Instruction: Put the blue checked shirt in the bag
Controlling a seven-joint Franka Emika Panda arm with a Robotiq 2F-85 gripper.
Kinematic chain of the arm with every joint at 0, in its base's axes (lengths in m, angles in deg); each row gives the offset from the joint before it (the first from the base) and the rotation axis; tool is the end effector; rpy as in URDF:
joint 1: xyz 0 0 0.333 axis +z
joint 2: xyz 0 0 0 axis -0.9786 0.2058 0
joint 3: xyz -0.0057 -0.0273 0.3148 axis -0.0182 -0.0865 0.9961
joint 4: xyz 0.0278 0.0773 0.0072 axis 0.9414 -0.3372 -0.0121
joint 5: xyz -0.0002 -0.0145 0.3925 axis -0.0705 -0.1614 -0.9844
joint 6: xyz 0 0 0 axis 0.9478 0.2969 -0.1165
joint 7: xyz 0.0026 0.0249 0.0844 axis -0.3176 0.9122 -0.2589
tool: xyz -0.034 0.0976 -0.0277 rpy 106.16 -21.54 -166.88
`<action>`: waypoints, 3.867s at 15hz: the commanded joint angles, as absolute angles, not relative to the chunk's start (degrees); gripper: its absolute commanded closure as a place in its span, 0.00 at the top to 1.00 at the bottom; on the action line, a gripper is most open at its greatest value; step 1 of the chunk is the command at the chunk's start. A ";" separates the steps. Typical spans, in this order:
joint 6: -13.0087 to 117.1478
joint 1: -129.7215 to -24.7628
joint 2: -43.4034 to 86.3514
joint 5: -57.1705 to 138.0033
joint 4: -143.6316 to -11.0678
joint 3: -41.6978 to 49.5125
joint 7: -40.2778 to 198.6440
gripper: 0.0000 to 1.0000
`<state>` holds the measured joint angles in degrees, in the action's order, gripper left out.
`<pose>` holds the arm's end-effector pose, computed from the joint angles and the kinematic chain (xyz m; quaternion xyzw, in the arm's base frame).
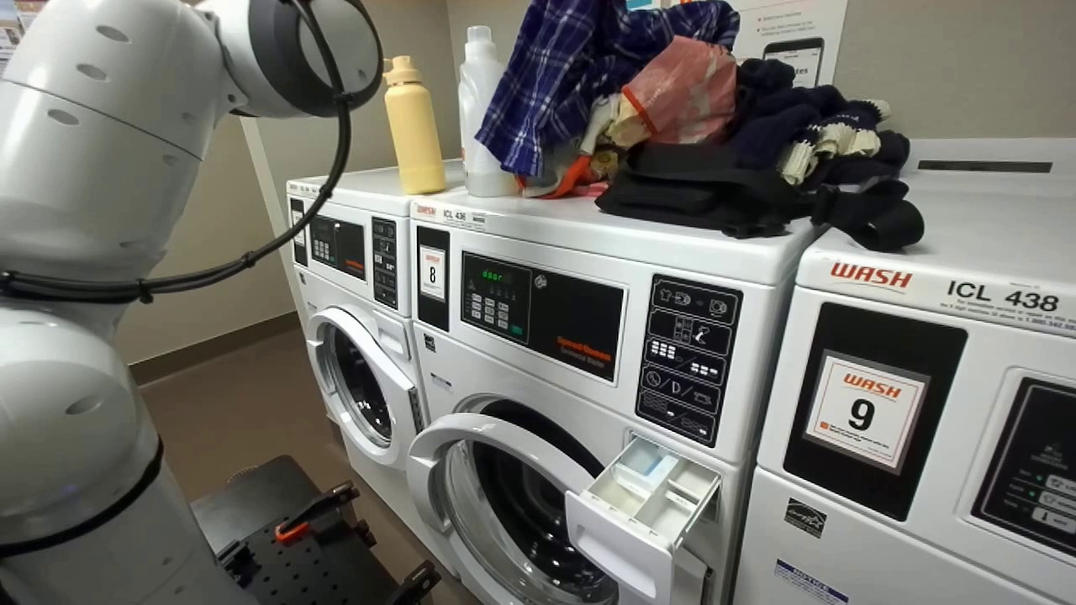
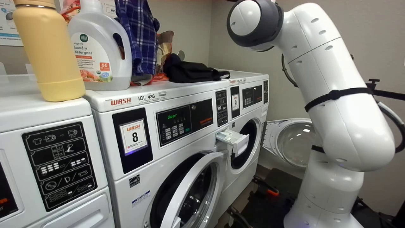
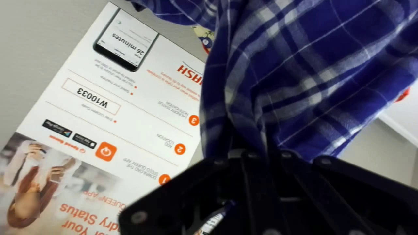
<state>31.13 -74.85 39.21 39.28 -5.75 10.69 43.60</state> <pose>0.6485 0.0472 0.8555 0.8304 0.2659 0.4770 0.1110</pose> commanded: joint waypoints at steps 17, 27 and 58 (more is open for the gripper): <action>51.16 -72.77 49.51 51.49 -6.23 -1.02 70.13 0.01; 48.97 -73.98 53.51 51.05 -6.91 -1.20 67.43 0.01; -15.30 -79.78 31.00 44.98 -7.67 6.58 23.83 1.00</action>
